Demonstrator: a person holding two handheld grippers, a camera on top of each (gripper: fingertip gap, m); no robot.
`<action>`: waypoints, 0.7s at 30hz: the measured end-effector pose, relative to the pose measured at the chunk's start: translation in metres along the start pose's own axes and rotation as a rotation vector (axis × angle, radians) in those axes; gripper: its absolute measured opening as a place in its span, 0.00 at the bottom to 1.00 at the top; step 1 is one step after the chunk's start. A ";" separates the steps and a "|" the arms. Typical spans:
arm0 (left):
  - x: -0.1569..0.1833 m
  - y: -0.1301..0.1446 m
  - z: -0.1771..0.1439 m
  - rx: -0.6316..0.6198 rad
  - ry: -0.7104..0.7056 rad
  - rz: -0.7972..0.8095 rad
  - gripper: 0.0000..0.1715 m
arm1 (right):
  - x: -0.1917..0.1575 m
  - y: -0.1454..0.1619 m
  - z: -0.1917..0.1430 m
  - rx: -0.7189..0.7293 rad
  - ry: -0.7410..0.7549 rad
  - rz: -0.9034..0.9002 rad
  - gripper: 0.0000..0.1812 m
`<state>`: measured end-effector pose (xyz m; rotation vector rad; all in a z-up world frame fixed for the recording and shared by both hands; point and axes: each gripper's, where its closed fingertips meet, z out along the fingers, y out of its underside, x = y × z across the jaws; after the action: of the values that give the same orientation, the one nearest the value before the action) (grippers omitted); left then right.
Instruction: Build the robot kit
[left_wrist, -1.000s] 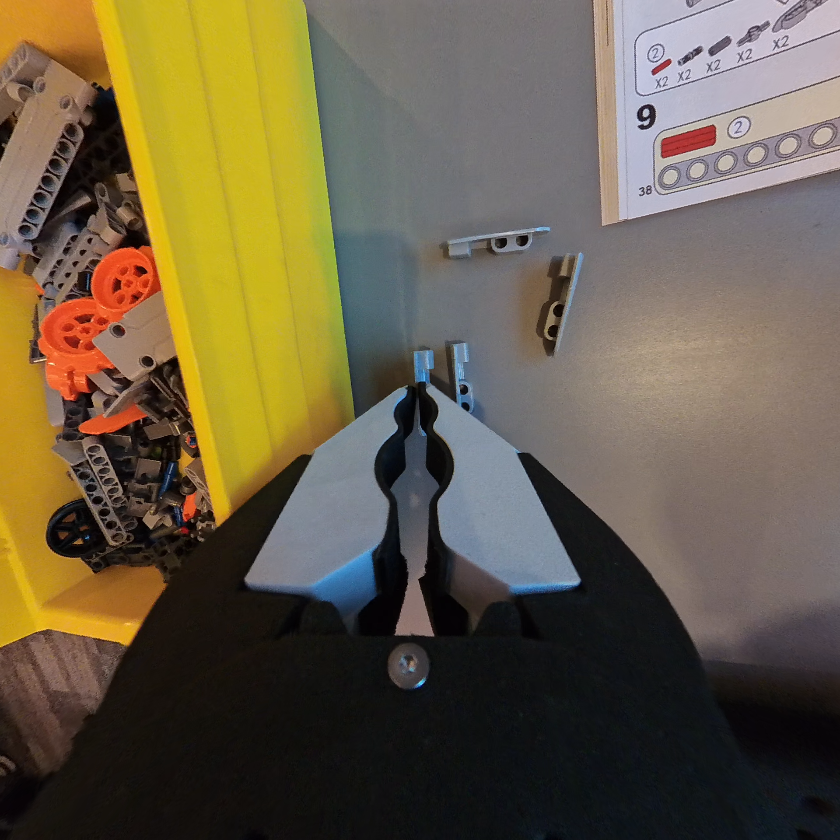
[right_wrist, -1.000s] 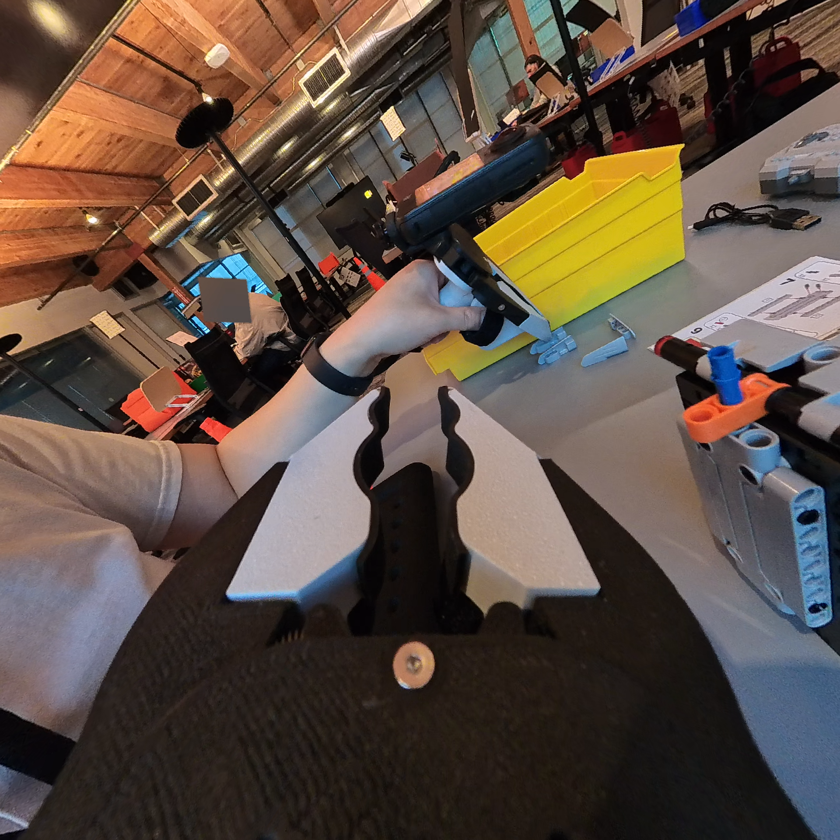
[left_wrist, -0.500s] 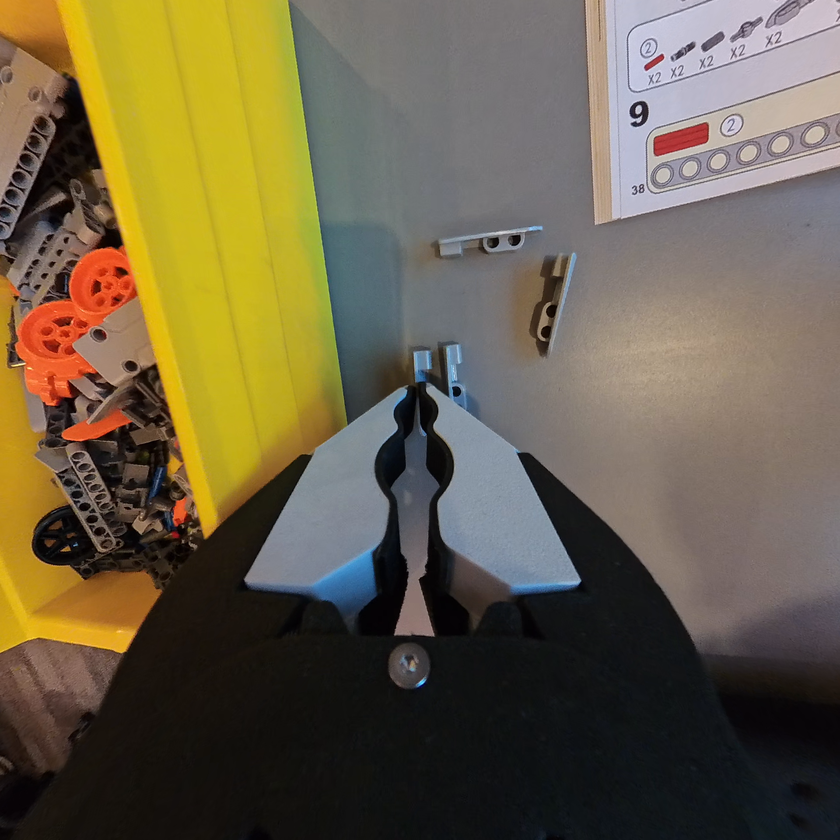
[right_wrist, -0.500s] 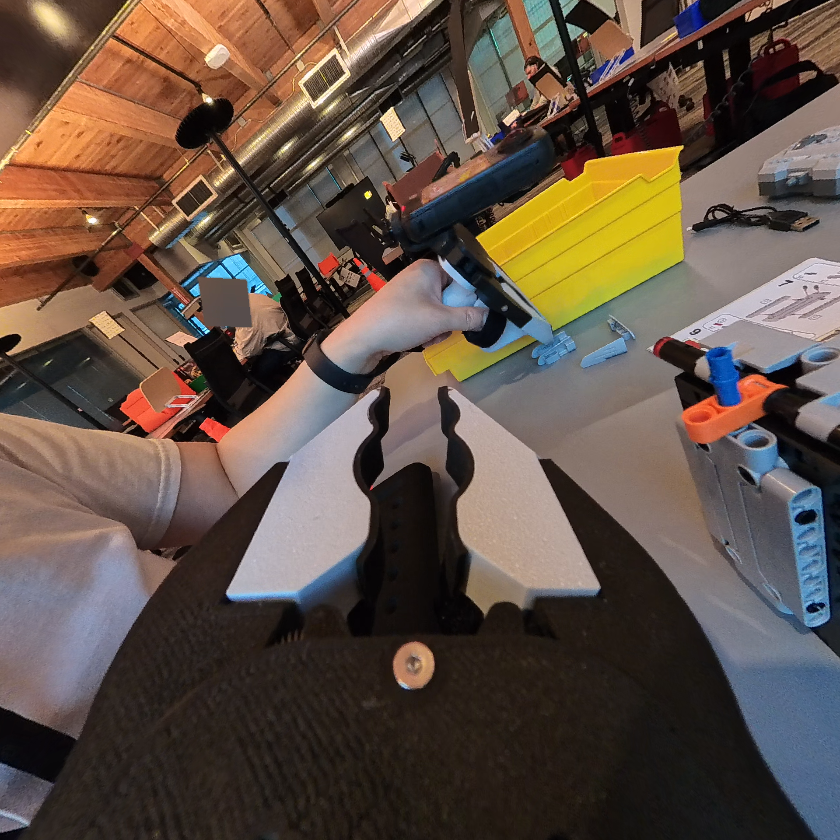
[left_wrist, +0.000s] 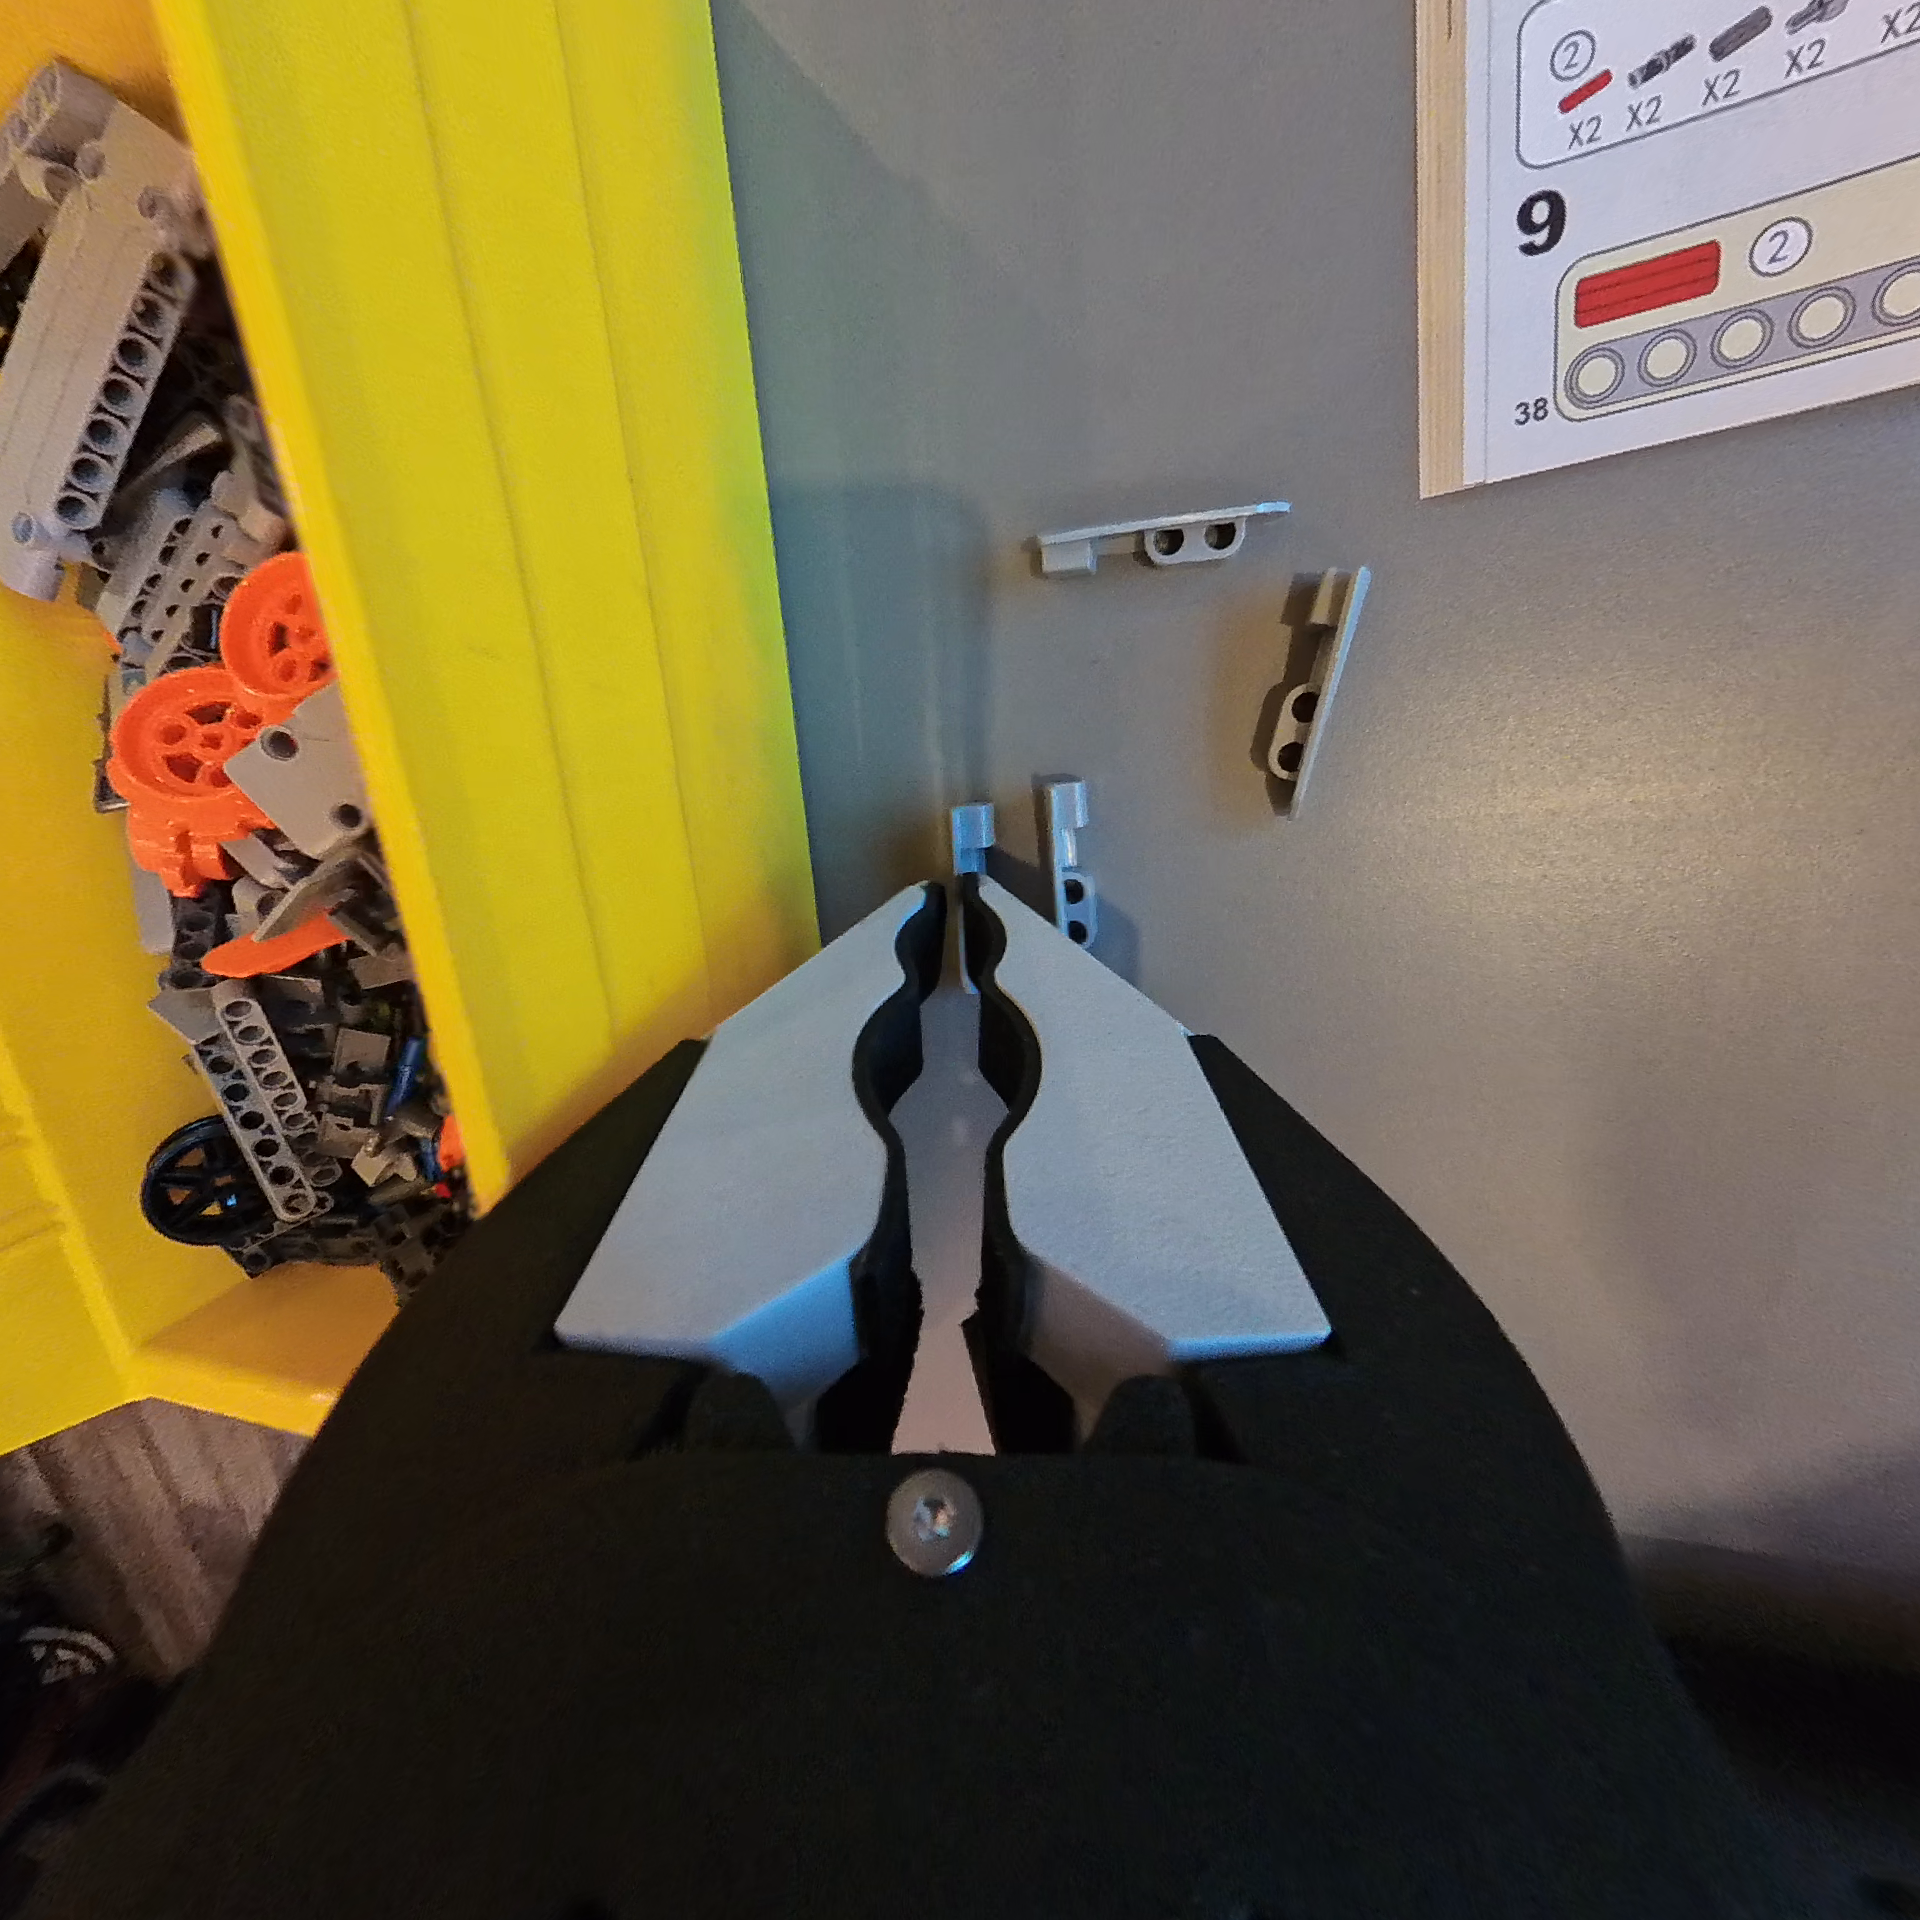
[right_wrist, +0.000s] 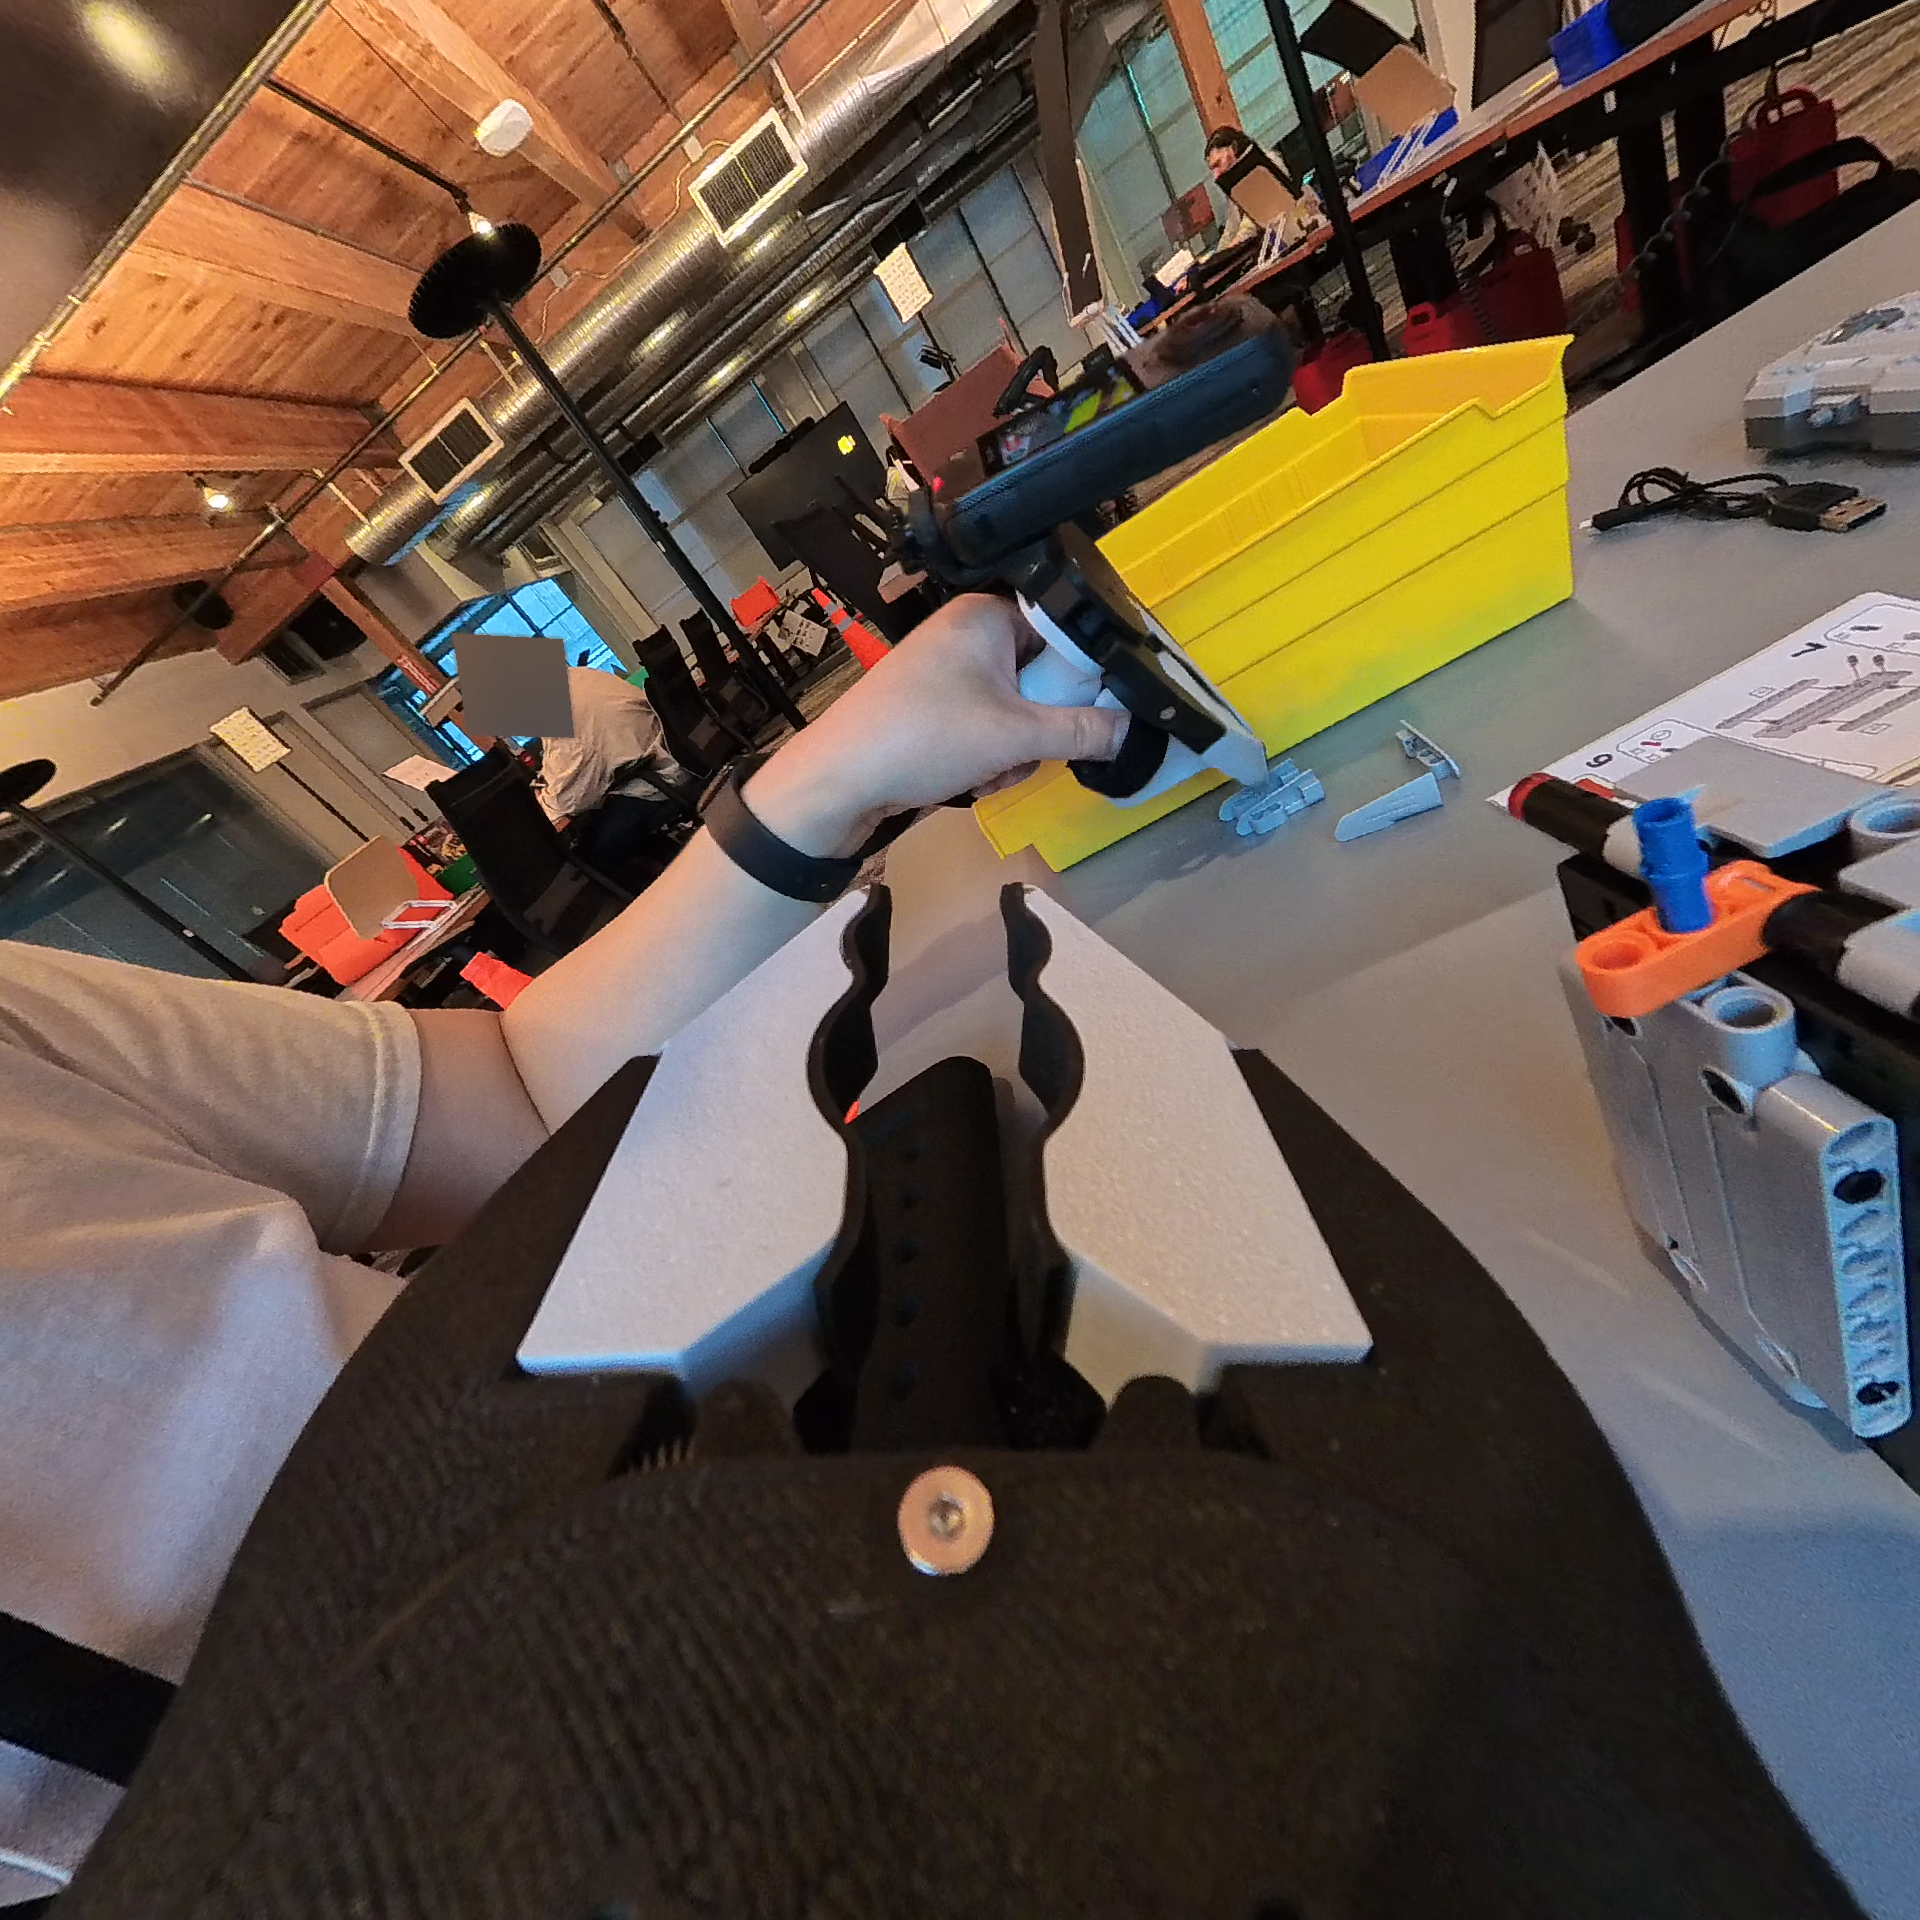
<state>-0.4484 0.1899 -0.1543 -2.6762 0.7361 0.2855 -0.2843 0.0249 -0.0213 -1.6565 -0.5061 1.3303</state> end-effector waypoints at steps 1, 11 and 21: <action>-0.002 -0.002 -0.002 0.013 -0.005 -0.002 0.00 | 0.000 0.000 0.000 -0.001 -0.001 0.001 0.12; 0.011 -0.046 -0.038 0.214 0.105 0.066 0.04 | 0.000 0.005 0.003 -0.019 -0.002 0.001 0.12; 0.012 -0.070 -0.021 -0.050 0.173 0.228 0.01 | 0.000 0.007 0.003 -0.031 0.005 -0.013 0.12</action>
<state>-0.3992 0.2325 -0.1188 -2.6887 1.1045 0.1307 -0.2890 0.0229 -0.0272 -1.6784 -0.5359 1.3152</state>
